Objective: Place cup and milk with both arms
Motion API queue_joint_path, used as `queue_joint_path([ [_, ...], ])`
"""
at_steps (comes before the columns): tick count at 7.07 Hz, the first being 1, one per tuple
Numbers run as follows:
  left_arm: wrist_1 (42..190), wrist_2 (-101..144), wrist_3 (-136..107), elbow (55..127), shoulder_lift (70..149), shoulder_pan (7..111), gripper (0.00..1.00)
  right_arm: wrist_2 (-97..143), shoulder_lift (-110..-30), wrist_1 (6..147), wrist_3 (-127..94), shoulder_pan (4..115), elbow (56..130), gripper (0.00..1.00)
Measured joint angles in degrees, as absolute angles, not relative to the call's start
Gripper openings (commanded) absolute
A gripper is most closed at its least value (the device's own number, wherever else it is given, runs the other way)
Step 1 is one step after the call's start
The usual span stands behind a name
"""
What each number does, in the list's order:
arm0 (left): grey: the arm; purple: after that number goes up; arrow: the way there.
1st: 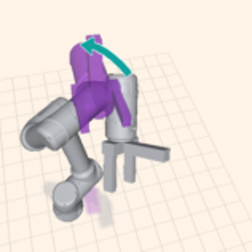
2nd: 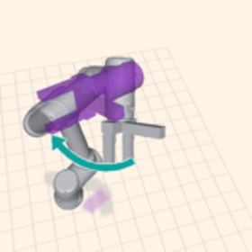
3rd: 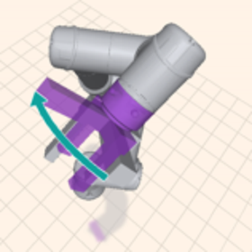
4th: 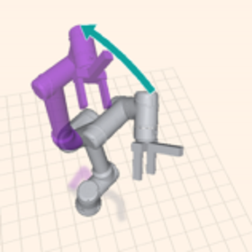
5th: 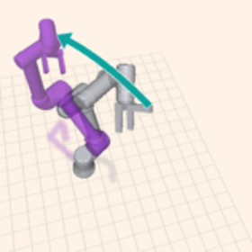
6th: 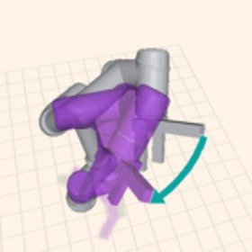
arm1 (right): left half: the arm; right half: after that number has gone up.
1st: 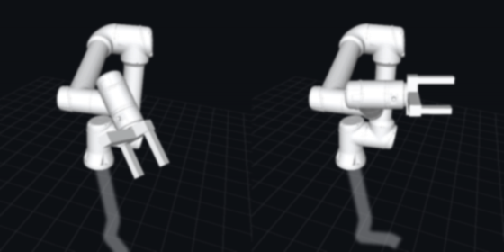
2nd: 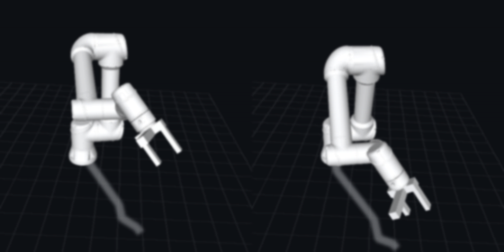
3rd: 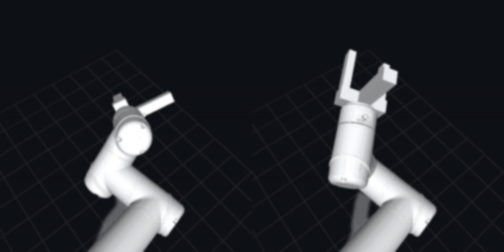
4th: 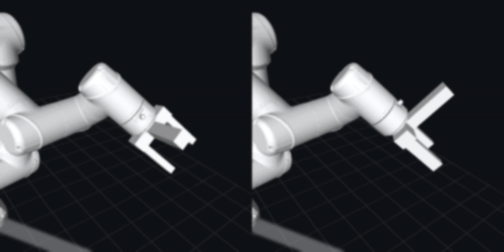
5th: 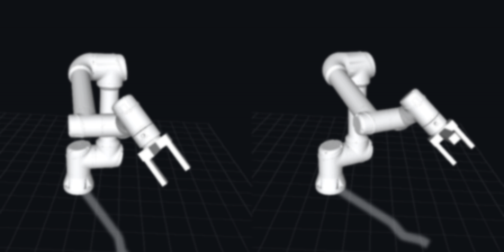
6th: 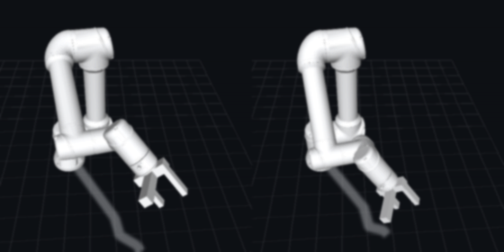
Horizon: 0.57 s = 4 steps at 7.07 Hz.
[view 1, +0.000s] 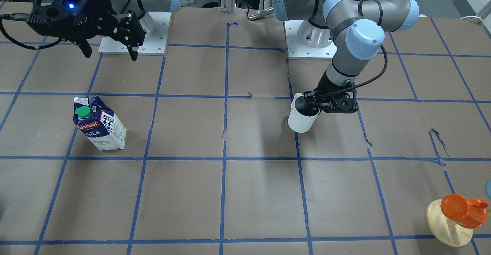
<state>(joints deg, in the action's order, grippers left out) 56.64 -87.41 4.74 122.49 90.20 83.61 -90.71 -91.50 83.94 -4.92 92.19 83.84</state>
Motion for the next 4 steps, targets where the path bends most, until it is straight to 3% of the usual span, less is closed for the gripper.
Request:
queue_joint_path([
  [4, 63.23, -85.86, -7.1, 95.18, 103.64, 94.71, 0.0, -90.72, -91.49, 83.93, -4.92, 92.2, 83.81, 1.0],
])
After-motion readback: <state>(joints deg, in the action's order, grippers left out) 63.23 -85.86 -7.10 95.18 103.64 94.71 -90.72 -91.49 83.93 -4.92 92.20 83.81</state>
